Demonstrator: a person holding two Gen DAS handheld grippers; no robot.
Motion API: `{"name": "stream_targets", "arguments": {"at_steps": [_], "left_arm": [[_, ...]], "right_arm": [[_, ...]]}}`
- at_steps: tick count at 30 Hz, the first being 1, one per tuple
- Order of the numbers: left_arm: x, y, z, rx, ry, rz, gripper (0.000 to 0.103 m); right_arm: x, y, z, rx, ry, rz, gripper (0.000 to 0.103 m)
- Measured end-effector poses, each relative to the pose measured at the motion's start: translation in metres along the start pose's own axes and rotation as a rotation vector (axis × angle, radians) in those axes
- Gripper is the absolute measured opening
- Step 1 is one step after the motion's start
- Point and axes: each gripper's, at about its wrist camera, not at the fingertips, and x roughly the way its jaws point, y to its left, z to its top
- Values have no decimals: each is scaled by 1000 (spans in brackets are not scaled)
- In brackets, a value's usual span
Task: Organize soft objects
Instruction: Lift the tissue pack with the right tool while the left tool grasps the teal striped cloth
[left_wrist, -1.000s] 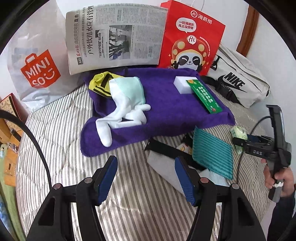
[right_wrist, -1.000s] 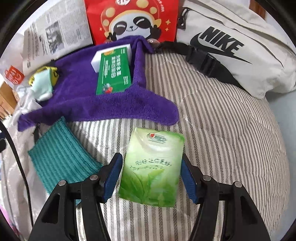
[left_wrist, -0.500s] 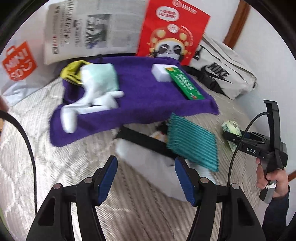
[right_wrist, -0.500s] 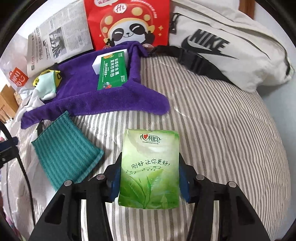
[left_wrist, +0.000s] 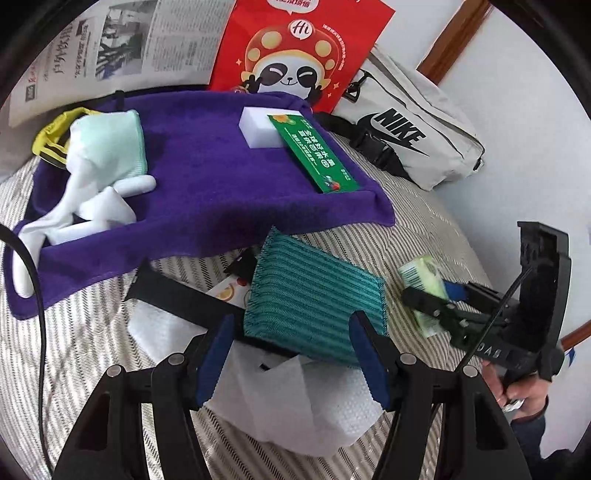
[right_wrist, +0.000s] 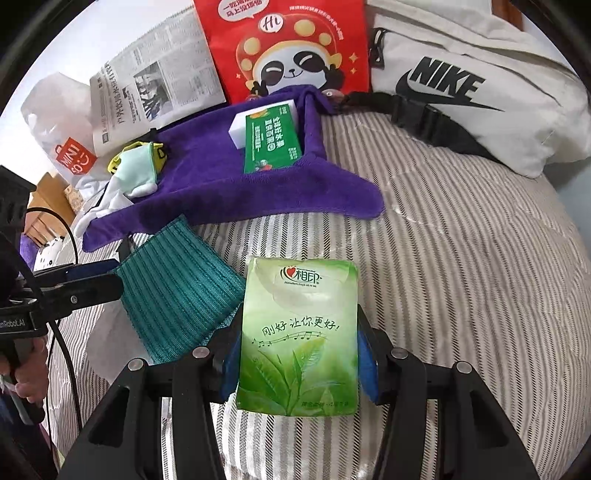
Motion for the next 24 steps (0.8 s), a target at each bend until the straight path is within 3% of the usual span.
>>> {"name": "stream_targets", "arguments": {"at_steps": [16, 20, 24], "left_arm": [[5, -10, 14, -16, -12, -114, 60], [-5, -6, 12, -44, -32, -243, 61], [0, -5, 11, -50, -15, -253, 61]], "right_arm": [[9, 7, -2, -69, -20, -26, 51], [9, 7, -1, -74, -23, -30, 52], [11, 9, 0, -89, -28, -44, 52]]}}
